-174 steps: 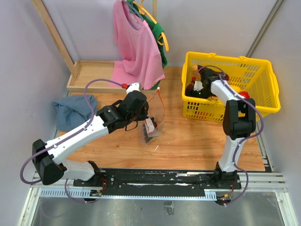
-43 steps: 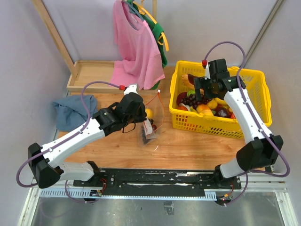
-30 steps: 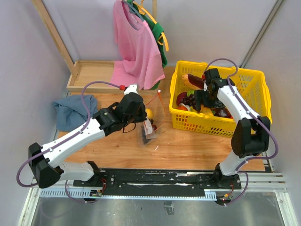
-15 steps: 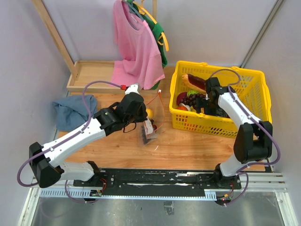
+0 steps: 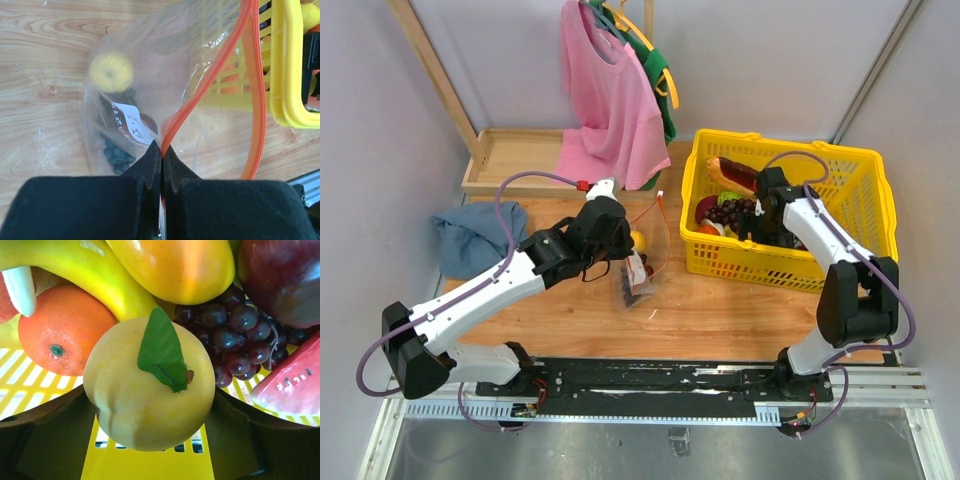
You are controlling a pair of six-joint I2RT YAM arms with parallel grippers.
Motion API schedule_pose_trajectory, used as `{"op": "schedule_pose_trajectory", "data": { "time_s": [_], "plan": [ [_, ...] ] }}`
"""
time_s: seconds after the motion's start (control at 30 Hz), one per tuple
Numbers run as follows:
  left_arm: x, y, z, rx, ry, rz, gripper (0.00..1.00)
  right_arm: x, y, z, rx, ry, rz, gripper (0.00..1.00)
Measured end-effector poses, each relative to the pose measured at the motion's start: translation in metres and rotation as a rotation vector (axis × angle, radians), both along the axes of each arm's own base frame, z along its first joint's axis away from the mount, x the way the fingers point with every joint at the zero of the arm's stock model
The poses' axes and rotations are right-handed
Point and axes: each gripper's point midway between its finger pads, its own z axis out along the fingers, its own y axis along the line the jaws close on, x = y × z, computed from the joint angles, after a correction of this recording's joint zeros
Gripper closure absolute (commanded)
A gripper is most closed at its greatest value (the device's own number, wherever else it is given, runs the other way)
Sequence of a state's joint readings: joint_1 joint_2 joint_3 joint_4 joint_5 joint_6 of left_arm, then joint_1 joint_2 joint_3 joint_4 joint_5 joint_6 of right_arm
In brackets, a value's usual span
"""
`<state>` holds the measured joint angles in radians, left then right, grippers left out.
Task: Place the food in the zip-top bag and seal the zipper
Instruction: Pick up the fake fruit from the bin, then place the fake fruit in the zipper food storage bag.
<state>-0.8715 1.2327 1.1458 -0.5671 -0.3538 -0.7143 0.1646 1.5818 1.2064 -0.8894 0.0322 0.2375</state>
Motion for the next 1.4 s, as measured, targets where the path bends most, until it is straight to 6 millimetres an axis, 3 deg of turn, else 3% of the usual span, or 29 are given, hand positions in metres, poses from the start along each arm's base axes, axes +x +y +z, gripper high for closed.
{"op": "schedule_pose_trajectory", "data": {
  "time_s": [0.13, 0.27, 0.53, 0.67, 0.83, 0.93, 1.13, 1.23, 1.4],
  "plan": [
    [0.000, -0.001, 0.001, -0.004, -0.003, 0.000, 1.00, 0.005, 0.000, 0.013, 0.004, -0.047, 0.002, 0.36],
    [0.000, -0.001, 0.001, -0.003, -0.003, 0.000, 1.00, 0.017, 0.002, 0.041, 0.008, -0.147, 0.006, 0.37],
    [0.000, 0.000, 0.004, -0.010, -0.008, 0.000, 1.00, 0.044, 0.026, 0.135, -0.010, -0.480, 0.108, 0.39],
    [-0.001, 0.000, 0.004, -0.012, -0.009, 0.000, 1.00, 0.039, 0.048, 0.178, -0.013, -0.650, 0.204, 0.40],
    [-0.001, -0.001, 0.003, -0.017, -0.003, -0.004, 1.00, 0.032, 0.068, 0.215, 0.019, -0.818, 0.296, 0.42],
    [-0.002, -0.001, 0.003, -0.020, -0.001, -0.002, 1.00, 0.025, 0.085, 0.227, 0.065, -0.896, 0.374, 0.42],
    [-0.002, -0.001, 0.004, -0.026, 0.000, -0.001, 1.00, -0.004, 0.144, 0.242, 0.253, -1.025, 0.612, 0.42],
    [-0.002, -0.001, 0.004, -0.029, 0.001, -0.001, 1.00, -0.021, 0.179, 0.242, 0.367, -1.051, 0.746, 0.41],
    [-0.003, -0.002, 0.004, -0.033, 0.004, -0.001, 1.00, -0.042, 0.219, 0.227, 0.486, -1.045, 0.919, 0.38]
  ]
}}
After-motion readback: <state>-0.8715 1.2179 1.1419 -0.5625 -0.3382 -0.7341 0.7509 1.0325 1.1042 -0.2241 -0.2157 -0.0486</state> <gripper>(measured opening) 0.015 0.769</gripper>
